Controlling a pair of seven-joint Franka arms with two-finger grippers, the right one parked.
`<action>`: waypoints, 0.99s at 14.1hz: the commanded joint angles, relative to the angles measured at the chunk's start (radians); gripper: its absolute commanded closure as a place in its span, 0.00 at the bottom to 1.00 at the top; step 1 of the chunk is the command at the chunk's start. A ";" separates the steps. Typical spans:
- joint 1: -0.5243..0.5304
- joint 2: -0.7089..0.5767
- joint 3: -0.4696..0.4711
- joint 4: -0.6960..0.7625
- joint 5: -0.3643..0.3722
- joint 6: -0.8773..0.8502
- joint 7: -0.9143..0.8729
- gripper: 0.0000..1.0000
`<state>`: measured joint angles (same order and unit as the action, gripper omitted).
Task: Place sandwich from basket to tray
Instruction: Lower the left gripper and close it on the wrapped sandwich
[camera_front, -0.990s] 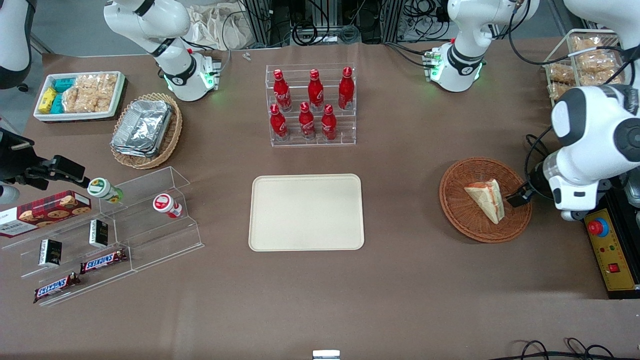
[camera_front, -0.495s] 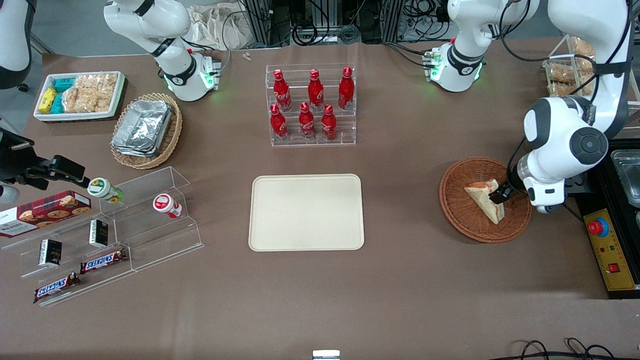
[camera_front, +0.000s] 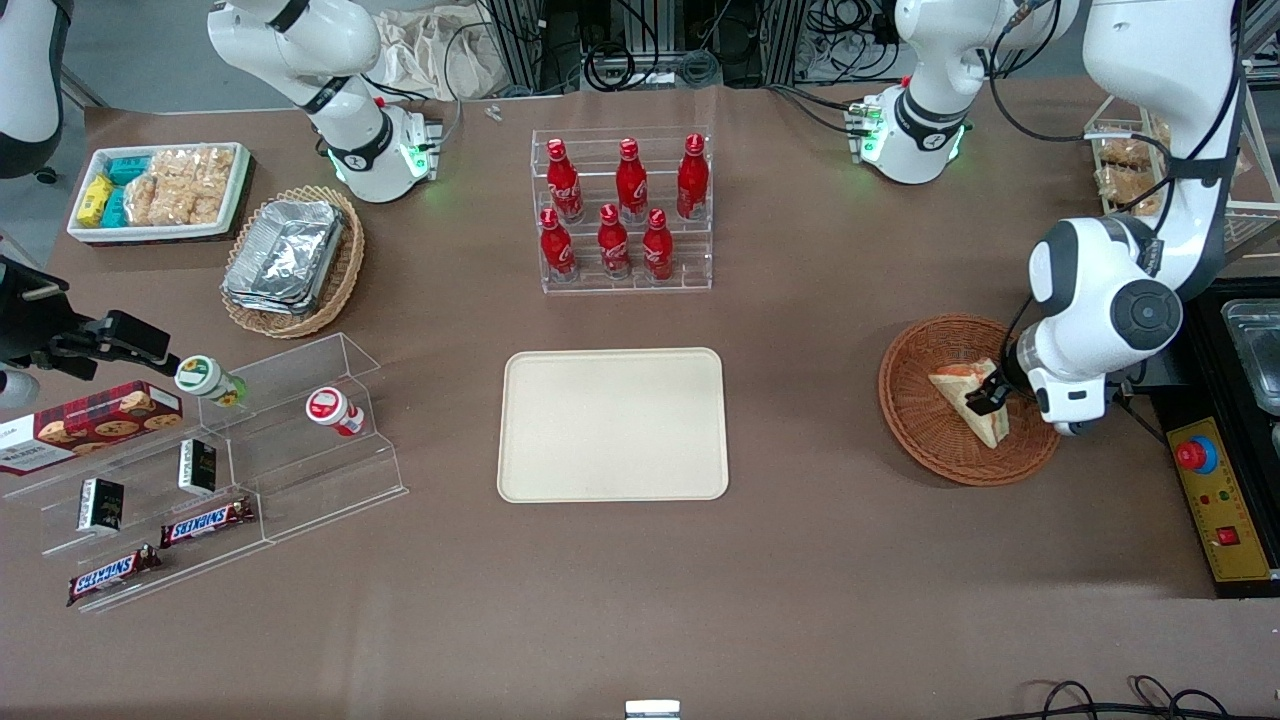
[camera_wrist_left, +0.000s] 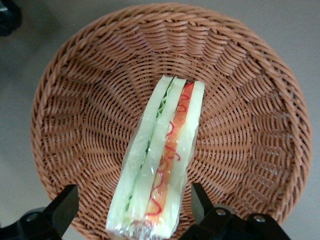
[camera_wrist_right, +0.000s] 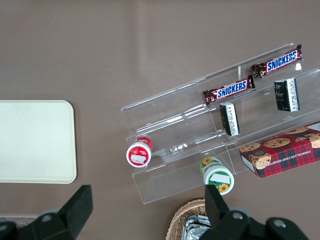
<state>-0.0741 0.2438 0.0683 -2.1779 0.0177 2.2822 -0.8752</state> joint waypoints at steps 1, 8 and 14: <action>-0.004 0.020 -0.001 -0.023 0.015 0.054 -0.028 0.00; -0.006 0.038 -0.002 -0.007 -0.005 0.066 -0.102 1.00; -0.020 -0.010 -0.013 0.208 -0.004 -0.227 -0.117 1.00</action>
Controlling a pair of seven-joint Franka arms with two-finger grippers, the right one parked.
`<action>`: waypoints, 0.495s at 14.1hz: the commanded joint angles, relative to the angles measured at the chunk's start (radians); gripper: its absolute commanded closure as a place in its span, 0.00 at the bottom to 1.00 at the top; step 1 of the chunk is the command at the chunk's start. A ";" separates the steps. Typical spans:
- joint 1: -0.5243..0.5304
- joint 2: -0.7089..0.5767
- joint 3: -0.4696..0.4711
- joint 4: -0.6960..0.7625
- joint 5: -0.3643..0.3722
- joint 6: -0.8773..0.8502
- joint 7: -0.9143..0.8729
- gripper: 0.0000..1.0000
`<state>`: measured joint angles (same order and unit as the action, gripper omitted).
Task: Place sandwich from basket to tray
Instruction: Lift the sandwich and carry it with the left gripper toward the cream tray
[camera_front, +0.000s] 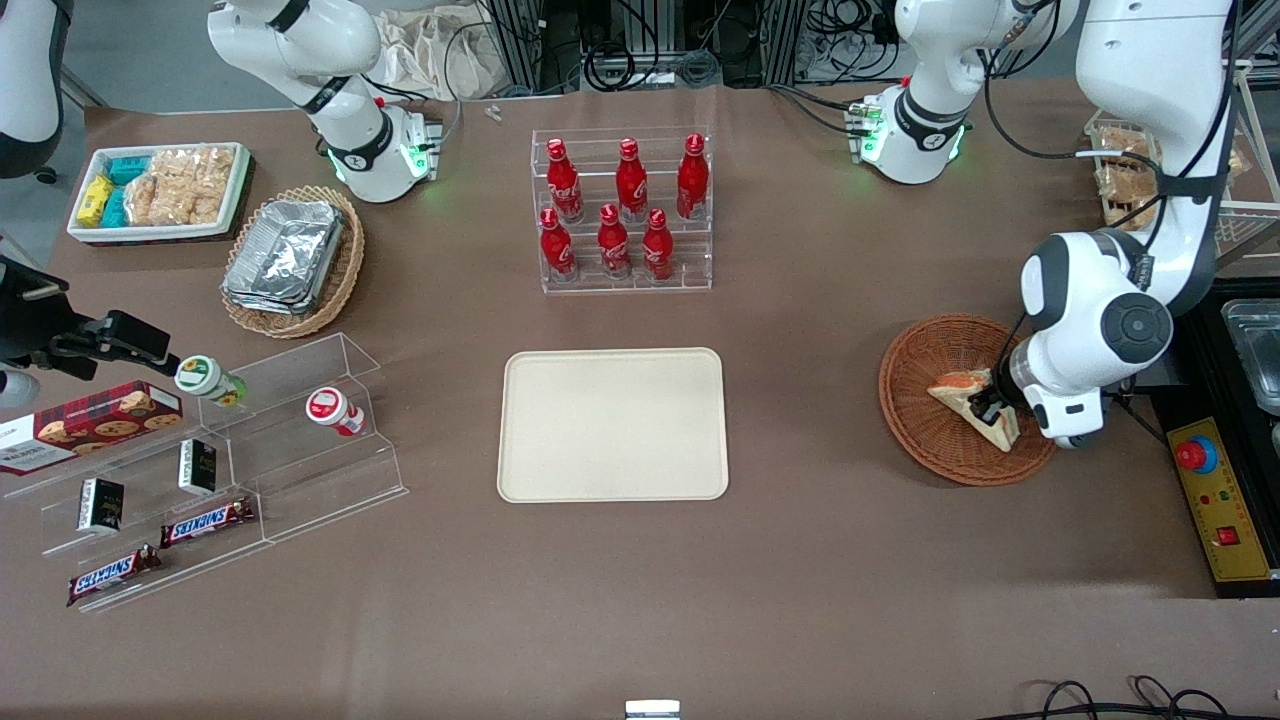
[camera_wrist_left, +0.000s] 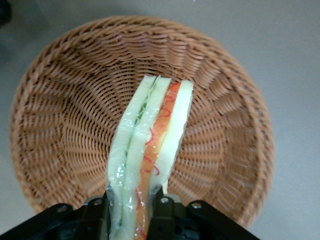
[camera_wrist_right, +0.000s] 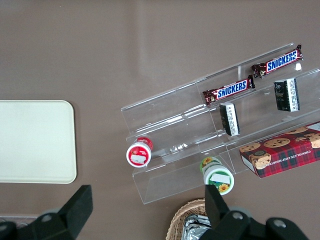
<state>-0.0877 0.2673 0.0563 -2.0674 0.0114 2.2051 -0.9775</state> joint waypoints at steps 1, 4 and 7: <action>-0.006 -0.037 -0.006 0.177 0.005 -0.245 -0.012 1.00; -0.004 -0.026 -0.052 0.416 0.001 -0.459 -0.010 1.00; -0.004 -0.001 -0.177 0.538 0.001 -0.498 -0.010 1.00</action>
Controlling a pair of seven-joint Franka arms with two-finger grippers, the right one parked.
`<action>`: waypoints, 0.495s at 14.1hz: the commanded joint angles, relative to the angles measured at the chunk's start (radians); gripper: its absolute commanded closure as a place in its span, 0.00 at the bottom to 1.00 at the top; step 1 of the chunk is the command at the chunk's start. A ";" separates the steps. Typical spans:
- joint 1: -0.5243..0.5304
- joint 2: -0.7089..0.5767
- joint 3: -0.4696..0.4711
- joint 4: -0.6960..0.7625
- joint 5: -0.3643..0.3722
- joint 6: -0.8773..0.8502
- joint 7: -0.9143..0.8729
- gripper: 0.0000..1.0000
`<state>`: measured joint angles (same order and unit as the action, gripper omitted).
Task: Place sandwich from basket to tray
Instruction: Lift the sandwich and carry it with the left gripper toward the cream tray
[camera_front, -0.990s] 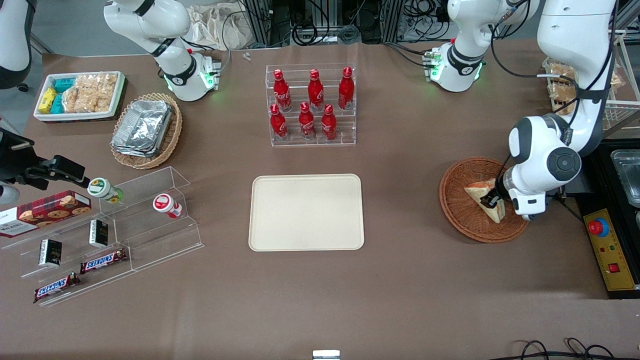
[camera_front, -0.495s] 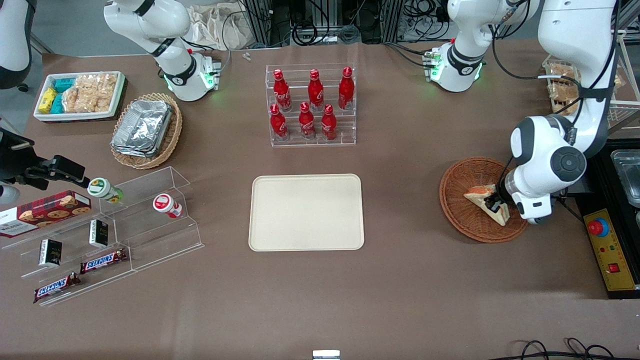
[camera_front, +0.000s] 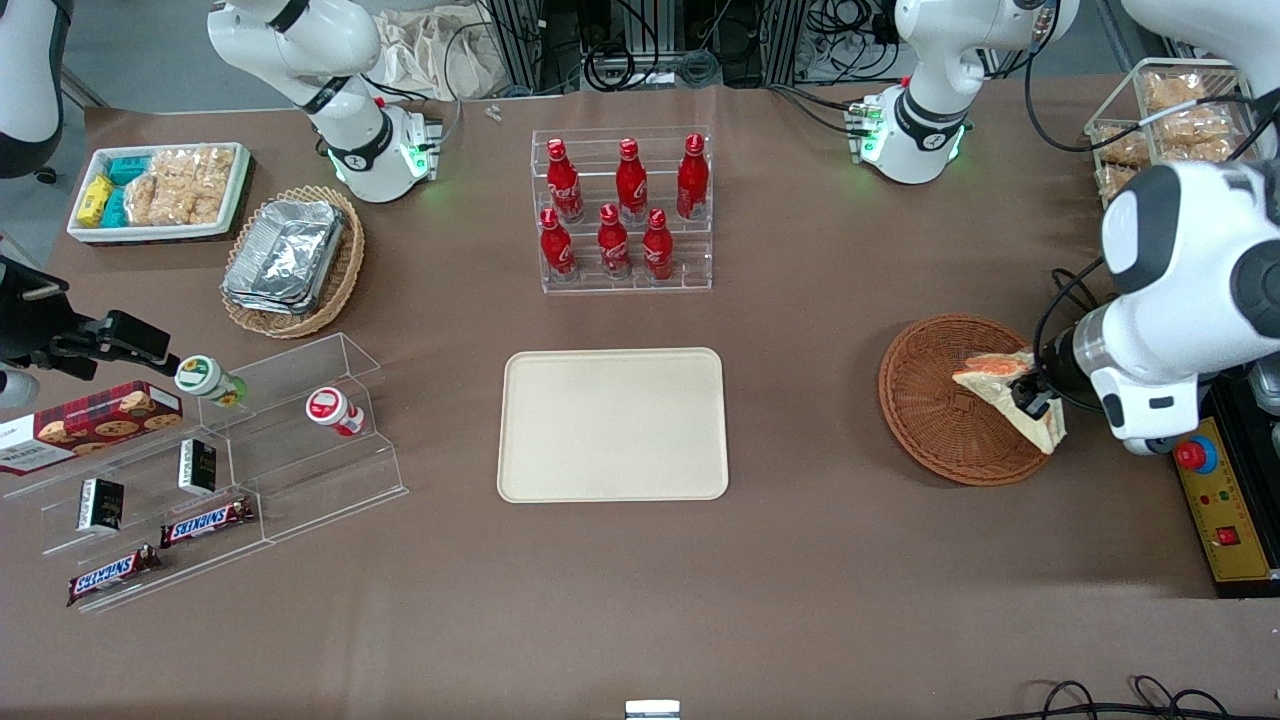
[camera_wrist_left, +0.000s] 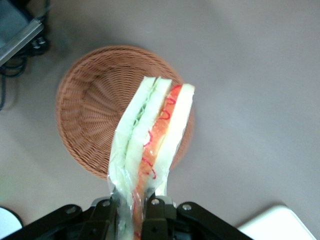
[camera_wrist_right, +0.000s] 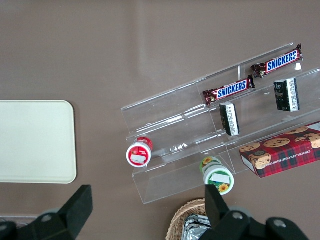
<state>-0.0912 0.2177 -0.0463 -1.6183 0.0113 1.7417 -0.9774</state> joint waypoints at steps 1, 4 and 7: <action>-0.002 0.084 -0.131 0.113 0.003 -0.030 0.006 1.00; -0.019 0.207 -0.292 0.175 0.013 0.014 0.039 1.00; -0.135 0.323 -0.306 0.178 0.016 0.214 0.028 1.00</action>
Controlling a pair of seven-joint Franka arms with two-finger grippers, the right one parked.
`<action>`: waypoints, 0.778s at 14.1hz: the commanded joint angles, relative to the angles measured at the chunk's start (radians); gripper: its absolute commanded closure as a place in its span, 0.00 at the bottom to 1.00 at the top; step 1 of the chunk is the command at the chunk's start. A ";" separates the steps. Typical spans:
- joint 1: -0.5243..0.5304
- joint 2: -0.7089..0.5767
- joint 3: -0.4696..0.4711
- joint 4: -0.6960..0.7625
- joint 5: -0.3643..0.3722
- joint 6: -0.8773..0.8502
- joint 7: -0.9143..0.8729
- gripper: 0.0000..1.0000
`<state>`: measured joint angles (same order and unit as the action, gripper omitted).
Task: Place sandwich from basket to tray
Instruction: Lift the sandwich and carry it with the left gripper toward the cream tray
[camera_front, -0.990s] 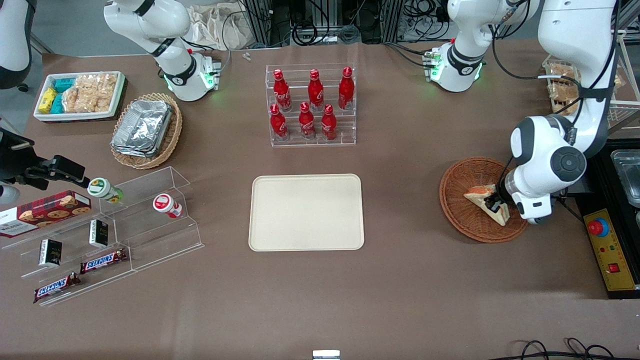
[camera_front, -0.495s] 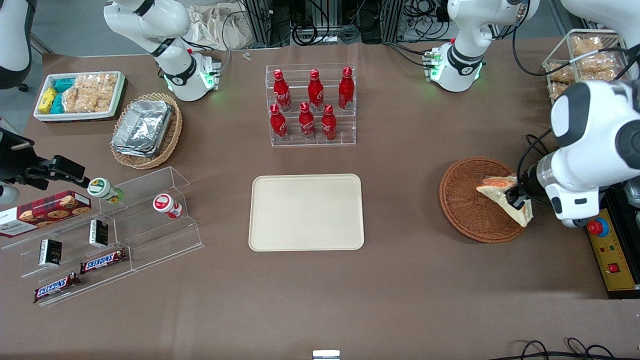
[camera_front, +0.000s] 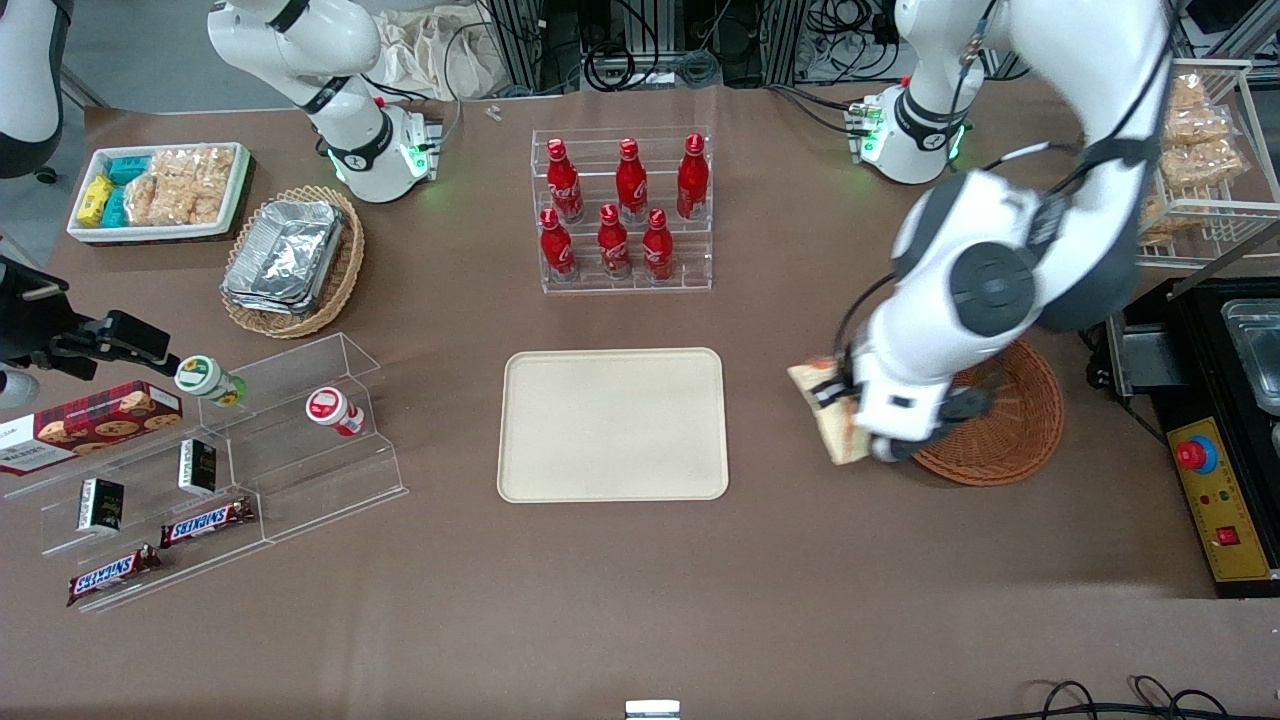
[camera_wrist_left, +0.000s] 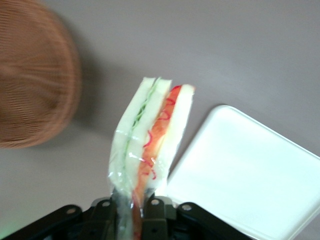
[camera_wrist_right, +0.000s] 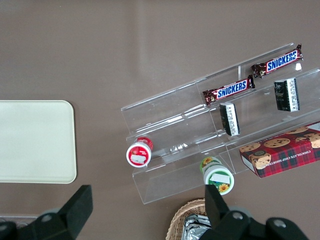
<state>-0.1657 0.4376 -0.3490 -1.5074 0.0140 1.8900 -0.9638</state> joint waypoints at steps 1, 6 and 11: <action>-0.096 0.142 -0.004 0.064 0.017 0.110 0.023 1.00; -0.228 0.303 -0.002 0.064 0.101 0.237 0.027 1.00; -0.247 0.363 -0.002 0.055 0.202 0.245 0.028 0.97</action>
<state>-0.4019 0.7826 -0.3563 -1.4799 0.1812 2.1449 -0.9487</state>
